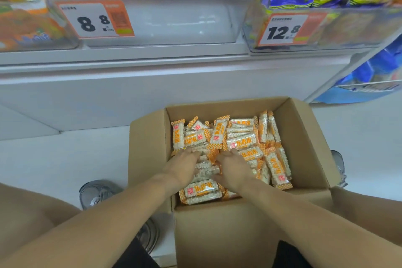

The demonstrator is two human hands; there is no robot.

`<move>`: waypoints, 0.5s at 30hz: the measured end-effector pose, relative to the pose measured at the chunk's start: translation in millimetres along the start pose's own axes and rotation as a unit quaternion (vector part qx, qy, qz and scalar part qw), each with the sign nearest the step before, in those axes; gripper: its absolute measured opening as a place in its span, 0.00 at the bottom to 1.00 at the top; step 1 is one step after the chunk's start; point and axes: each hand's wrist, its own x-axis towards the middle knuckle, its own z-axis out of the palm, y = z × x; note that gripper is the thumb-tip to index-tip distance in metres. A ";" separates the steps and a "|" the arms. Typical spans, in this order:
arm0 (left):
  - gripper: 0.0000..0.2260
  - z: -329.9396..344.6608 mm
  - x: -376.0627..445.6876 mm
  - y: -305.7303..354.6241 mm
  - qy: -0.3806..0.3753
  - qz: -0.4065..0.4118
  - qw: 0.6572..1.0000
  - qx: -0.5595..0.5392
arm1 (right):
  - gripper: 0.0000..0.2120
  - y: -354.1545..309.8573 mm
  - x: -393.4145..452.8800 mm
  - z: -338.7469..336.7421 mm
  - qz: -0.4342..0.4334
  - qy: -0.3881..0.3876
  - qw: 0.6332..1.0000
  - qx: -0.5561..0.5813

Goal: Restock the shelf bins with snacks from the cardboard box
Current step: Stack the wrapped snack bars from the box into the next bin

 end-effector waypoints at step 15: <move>0.15 -187.7 -35.7 26.1 -0.215 0.006 0.798 -0.563 | 0.17 -15.8 8.1 -168.9 -0.164 0.223 0.902 0.330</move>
